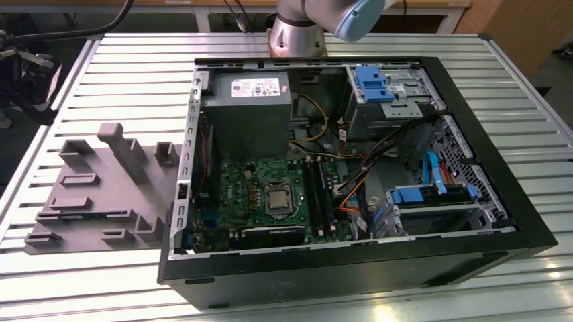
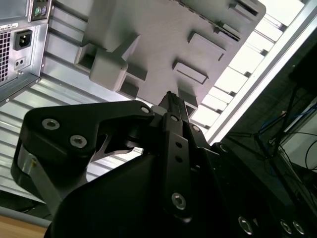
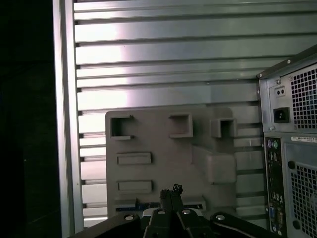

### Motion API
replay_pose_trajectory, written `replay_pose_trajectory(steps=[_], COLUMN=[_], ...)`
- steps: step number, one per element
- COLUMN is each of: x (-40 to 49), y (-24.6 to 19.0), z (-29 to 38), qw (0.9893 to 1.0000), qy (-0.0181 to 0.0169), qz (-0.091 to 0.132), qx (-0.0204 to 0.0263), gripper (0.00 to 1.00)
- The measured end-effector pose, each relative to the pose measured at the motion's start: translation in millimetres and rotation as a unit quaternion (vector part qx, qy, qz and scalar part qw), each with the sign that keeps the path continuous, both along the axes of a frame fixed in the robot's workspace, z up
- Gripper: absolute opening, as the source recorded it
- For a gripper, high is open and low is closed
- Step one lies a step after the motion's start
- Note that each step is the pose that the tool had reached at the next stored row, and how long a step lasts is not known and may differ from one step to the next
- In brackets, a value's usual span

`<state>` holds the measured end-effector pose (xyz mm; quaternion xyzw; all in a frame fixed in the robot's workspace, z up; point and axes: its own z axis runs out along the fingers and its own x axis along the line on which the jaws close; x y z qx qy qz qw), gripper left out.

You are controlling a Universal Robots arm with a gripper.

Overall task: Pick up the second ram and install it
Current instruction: 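Reach for the second ram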

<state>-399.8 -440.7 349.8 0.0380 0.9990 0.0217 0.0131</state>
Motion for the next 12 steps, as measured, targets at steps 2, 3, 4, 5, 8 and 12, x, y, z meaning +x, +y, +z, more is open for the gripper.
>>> replay_pose_trajectory(steps=[2, 3, 4, 5, 8, 12], x=[-0.5, -0.7, -1.1, -1.3, -1.8, -2.3], y=[-1.1, -1.6, -2.3, -3.0, -5.3, -9.1], z=[-1.7, -2.6, -3.3, -4.1, -6.5, -9.5], qw=[1.0000, 1.0000, 1.0000, 1.0000, 1.0000, 1.0000], qy=[0.0001, 0.0002, 0.0005, 0.0007, 0.0014, 0.0024], qz=[0.000, 0.000, 0.000, 0.000, 0.000, 0.000], qx=[0.0000, 0.0001, 0.0000, 0.0000, 0.0000, 0.0001], gripper=[0.11, 0.11, 0.11, 0.11, 0.11, 0.11])
